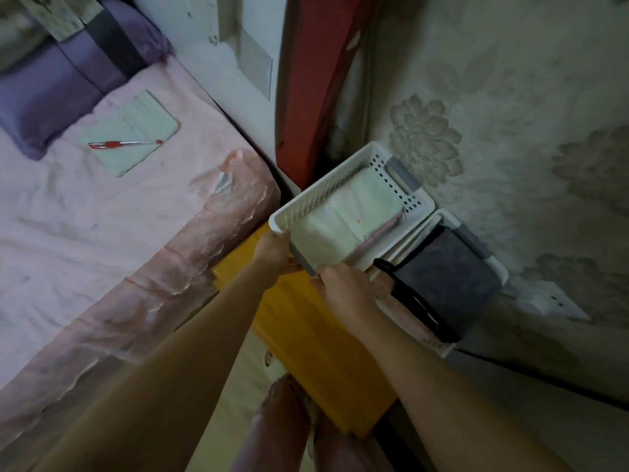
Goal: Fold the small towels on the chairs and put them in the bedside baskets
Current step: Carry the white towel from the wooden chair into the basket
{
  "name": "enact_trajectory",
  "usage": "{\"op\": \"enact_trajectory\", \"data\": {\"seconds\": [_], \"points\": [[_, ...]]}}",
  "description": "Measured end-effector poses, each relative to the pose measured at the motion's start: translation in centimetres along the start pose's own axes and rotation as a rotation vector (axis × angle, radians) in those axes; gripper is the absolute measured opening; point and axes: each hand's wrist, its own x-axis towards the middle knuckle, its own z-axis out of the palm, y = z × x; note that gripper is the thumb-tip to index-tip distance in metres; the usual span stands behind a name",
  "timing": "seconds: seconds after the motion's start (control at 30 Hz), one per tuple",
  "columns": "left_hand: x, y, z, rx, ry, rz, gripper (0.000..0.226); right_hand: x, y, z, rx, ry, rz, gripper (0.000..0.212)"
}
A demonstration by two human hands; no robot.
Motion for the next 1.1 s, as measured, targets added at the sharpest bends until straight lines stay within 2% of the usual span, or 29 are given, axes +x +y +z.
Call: {"op": "enact_trajectory", "data": {"seconds": [0.1,0.2,0.33,0.47,0.63,0.77,0.93,1.1], "points": [[-1.5,0.1,-0.8,0.128,-0.003,0.007,0.035,-0.7,0.1,-0.9,0.004,-0.063,0.032,0.024],[-5.0,0.6,-3.2,0.410,0.027,0.114,0.038,-2.5,0.0,-3.3,0.032,-0.143,0.057,0.024],[-12.7,0.9,-8.3,0.883,0.099,0.264,0.040,-5.1,-2.6,-7.6,0.069,-0.161,-0.079,0.028],[-21.4,0.1,-14.2,1.077,0.252,0.278,0.039,-7.0,-9.2,-11.4,-0.012,-0.146,-0.269,0.028],[-30.4,-2.8,-24.4,1.044,0.466,0.216,0.040,-9.9,-22.2,-13.3,-0.150,-0.140,-0.523,0.023],[-37.1,-7.9,-34.4,0.921,0.590,0.122,0.042,-13.0,-35.7,-11.7,-0.298,-0.139,-0.728,0.026],[-47.3,-18.9,-48.2,0.789,0.772,-0.065,0.042,-19.2,-55.2,-4.9,-0.394,-0.186,-0.942,0.027],[-59.1,-32.1,-59.4,0.594,0.903,-0.254,0.038,-29.3,-73.1,3.8,-0.505,-0.253,-1.202,0.029]]}}
